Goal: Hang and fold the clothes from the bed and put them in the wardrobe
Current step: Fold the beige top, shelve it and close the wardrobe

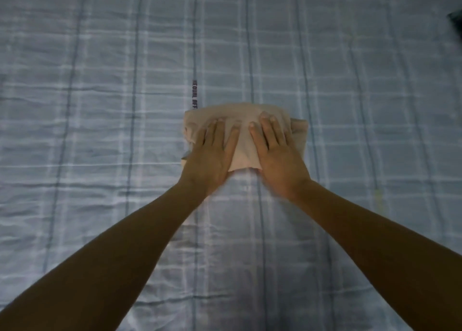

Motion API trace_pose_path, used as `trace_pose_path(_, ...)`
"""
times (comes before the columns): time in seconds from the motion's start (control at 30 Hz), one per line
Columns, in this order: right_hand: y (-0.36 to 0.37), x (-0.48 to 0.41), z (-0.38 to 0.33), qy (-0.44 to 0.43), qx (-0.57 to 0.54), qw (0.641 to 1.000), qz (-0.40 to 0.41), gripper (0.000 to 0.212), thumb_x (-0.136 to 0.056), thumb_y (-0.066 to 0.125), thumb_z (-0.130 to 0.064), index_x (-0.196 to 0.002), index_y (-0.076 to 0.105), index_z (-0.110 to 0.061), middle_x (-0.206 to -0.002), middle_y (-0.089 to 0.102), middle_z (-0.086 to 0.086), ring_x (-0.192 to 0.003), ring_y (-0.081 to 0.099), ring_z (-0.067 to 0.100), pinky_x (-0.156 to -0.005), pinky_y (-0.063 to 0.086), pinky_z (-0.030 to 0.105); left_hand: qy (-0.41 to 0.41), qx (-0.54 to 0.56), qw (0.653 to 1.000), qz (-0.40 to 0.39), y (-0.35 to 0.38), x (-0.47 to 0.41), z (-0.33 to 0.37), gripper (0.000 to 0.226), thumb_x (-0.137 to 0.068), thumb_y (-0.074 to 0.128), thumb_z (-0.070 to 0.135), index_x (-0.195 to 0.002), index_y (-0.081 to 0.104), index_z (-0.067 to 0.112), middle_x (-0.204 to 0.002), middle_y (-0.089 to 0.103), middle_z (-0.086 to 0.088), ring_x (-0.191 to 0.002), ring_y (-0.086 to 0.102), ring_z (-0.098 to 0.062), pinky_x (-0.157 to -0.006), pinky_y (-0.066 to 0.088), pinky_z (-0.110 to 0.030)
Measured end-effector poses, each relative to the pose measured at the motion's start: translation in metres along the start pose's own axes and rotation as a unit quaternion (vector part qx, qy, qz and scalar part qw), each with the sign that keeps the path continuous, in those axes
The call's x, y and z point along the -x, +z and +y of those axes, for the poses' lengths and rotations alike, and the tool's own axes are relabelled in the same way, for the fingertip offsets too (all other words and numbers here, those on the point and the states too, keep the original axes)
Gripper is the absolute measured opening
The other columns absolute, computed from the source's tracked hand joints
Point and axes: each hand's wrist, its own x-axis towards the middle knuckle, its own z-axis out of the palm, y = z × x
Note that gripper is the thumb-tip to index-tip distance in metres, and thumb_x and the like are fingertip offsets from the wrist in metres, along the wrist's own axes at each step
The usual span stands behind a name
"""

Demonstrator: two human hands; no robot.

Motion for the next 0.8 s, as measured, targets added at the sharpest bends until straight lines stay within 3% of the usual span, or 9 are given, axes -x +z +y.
trace_pose_path(0.07,-0.004,-0.005,-0.001,0.014,-0.015,1.000,0.013,0.081,-0.080,0.067,-0.010,-0.146,0.020,-0.004,-0.149,0.027,0.027,-0.139,0.025,0.043,-0.110,0.024,0.059,-0.014,-0.004,1.000,-0.009,-0.004,-0.008,0.001,0.069,-0.084,0.063,0.016,-0.139,0.026,-0.002,-0.125,0.048,-0.038,-0.115,0.049,-0.051,-0.098,0.040,-0.058)
trace_pose_path(0.17,-0.028,-0.006,-0.004,0.006,-0.034,0.999,0.040,0.052,-0.082,0.040,-0.001,-0.133,0.045,0.003,-0.134,0.048,0.031,-0.121,0.048,0.048,-0.097,0.041,0.060,-0.015,-0.035,0.999,-0.014,-0.026,-0.007,0.002,0.057,-0.079,0.044,0.003,-0.134,0.032,-0.002,-0.111,0.055,-0.033,-0.098,0.057,-0.046,-0.088,0.048,-0.052)
trace_pose_path(0.23,-0.052,-0.005,-0.008,0.003,-0.025,0.999,0.048,0.054,-0.080,0.024,-0.006,-0.126,0.052,0.005,-0.126,0.054,0.030,-0.109,0.056,0.048,-0.090,0.047,0.058,-0.021,-0.046,0.999,-0.015,-0.049,-0.001,0.003,0.059,-0.075,0.037,0.004,-0.133,0.038,-0.005,-0.108,0.056,-0.032,-0.093,0.057,-0.045,-0.084,0.049,-0.051)
trace_pose_path(0.3,-0.080,-0.001,-0.015,0.001,-0.005,0.998,0.058,0.057,-0.079,0.021,-0.008,-0.123,0.054,0.004,-0.124,0.056,0.029,-0.105,0.059,0.046,-0.087,0.049,0.055,-0.023,-0.055,0.998,-0.003,-0.077,0.007,0.004,0.061,-0.072,0.038,0.004,-0.132,0.040,-0.005,-0.108,0.056,-0.032,-0.092,0.058,-0.044,-0.083,0.050,-0.051)
trace_pose_path(0.43,-0.150,-0.001,-0.037,-0.020,0.014,0.996,0.082,0.050,-0.078,0.040,-0.004,-0.126,0.051,0.004,-0.125,0.055,0.029,-0.105,0.058,0.046,-0.086,0.050,0.055,-0.025,-0.058,0.996,0.069,-0.144,0.024,-0.003,0.068,-0.061,0.055,-0.002,-0.128,0.044,-0.004,-0.103,0.059,-0.031,-0.085,0.061,-0.042,-0.078,0.054,-0.048)
trace_pose_path(0.57,-0.224,-0.008,-0.067,-0.061,0.015,0.992,0.112,0.066,-0.064,0.071,0.003,-0.126,0.052,0.004,-0.126,0.055,0.028,-0.107,0.058,0.046,-0.085,0.050,0.056,-0.065,-0.063,0.988,0.125,-0.218,0.054,-0.012,0.071,-0.053,0.070,-0.006,-0.122,0.053,-0.002,-0.096,0.062,-0.027,-0.076,0.062,-0.039,-0.071,0.056,-0.043)
trace_pose_path(0.67,-0.272,-0.009,-0.097,-0.109,0.018,0.983,0.146,0.071,-0.059,0.073,0.007,-0.127,0.053,0.002,-0.127,0.056,0.025,-0.108,0.059,0.043,-0.085,0.051,0.054,-0.106,-0.084,0.980,0.149,-0.269,0.089,-0.016,0.073,-0.047,0.075,-0.006,-0.118,0.057,0.000,-0.091,0.064,-0.024,-0.068,0.063,-0.035,-0.062,0.057,-0.038)
trace_pose_path(0.8,-0.330,-0.003,-0.144,-0.176,0.024,0.965,0.193,0.076,-0.054,0.077,0.006,-0.126,0.054,-0.001,-0.126,0.057,0.023,-0.106,0.061,0.040,-0.083,0.053,0.050,-0.164,-0.117,0.965,0.170,-0.332,0.149,-0.019,0.079,-0.048,0.076,-0.005,-0.121,0.048,0.004,-0.091,0.064,-0.024,-0.065,0.062,-0.035,-0.058,0.056,-0.038)
